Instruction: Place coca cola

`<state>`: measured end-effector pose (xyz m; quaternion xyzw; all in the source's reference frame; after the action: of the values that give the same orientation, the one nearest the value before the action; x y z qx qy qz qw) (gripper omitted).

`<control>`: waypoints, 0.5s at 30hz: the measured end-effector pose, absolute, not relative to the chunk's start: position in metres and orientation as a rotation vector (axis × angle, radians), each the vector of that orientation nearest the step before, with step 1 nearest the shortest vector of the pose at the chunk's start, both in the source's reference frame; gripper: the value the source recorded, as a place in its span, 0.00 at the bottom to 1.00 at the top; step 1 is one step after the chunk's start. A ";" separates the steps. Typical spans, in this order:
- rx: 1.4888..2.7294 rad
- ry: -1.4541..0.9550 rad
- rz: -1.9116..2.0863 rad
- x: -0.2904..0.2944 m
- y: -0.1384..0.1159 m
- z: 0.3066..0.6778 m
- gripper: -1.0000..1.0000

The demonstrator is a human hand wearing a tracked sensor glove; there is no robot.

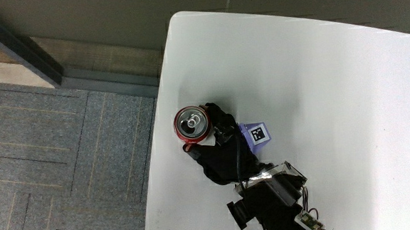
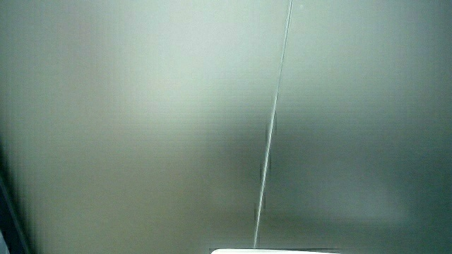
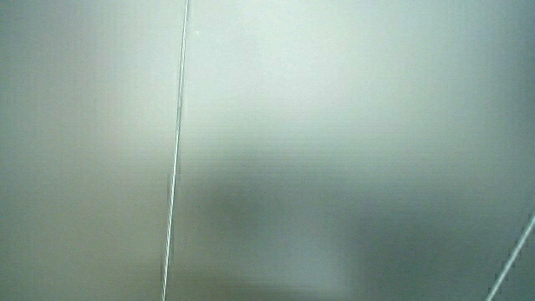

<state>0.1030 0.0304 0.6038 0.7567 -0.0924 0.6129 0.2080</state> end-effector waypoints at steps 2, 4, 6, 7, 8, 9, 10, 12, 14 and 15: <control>2.092 -0.280 1.758 0.103 0.030 0.604 0.47; 2.108 -0.259 1.726 0.104 0.031 0.604 0.42; 2.094 -0.254 1.739 0.105 0.031 0.606 0.38; 2.086 -0.264 1.764 0.105 0.030 0.606 0.35; 2.080 -0.267 1.771 0.105 0.031 0.607 0.33; 2.083 -0.255 1.763 0.105 0.031 0.607 0.30; 2.094 -0.271 1.742 0.105 0.032 0.610 0.28; 2.060 -0.227 1.709 0.103 0.034 0.610 0.22; 2.076 -0.290 1.743 0.102 0.033 0.609 0.18; 2.082 -0.282 1.732 0.101 0.034 0.611 0.15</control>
<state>0.1015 0.0336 0.6107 0.7478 -0.1013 0.6223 0.2078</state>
